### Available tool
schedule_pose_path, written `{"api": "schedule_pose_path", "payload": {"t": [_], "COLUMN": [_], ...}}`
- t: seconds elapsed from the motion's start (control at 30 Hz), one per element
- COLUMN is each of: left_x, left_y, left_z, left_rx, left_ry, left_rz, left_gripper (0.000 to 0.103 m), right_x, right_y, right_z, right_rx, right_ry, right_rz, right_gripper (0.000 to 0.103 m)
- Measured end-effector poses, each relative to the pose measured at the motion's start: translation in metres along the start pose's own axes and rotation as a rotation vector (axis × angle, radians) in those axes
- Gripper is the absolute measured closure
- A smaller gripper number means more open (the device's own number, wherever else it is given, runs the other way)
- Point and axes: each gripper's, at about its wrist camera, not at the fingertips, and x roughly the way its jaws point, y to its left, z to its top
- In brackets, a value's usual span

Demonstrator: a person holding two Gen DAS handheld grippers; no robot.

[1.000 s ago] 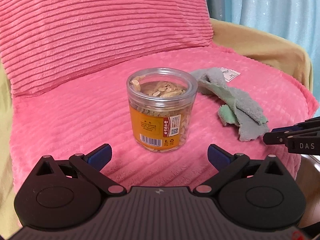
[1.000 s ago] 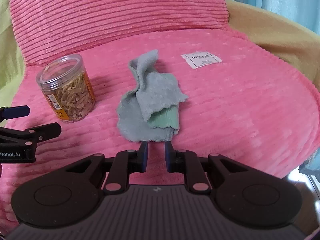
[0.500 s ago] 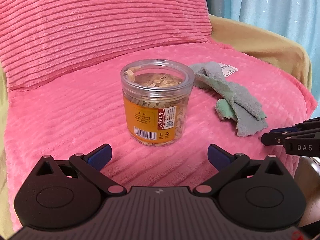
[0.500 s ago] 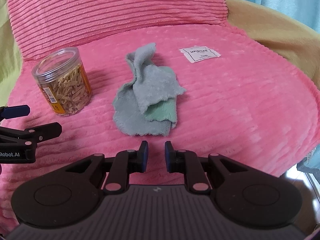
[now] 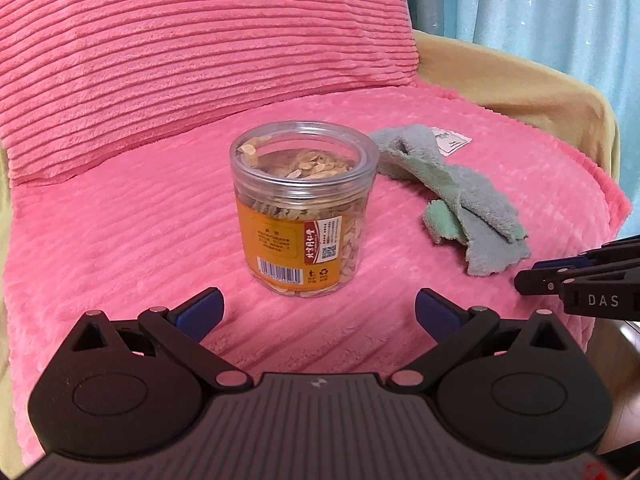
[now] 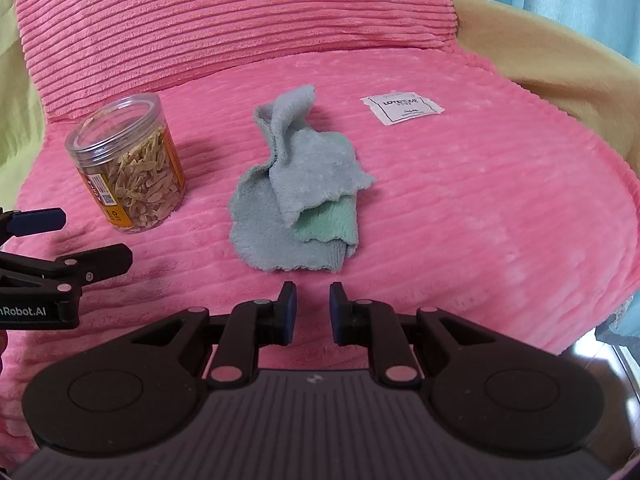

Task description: Clean container

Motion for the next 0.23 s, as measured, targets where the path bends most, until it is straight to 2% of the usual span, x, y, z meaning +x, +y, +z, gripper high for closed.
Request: {"api": "schedule_pose_path", "payload": {"t": [0.23], "left_x": [0.0017], "left_y": [-0.0016], "left_z": [-0.0003], "left_rx": [-0.007], "left_ry": [-0.001], "left_rz": [-0.016], "left_gripper": [0.001], "right_x": [-0.0008], "right_y": [0.0002], "right_z": [0.0006], "right_rx": [0.002], "right_ry": [-0.001], "right_rz": [0.001], "right_gripper": [0.089]}}
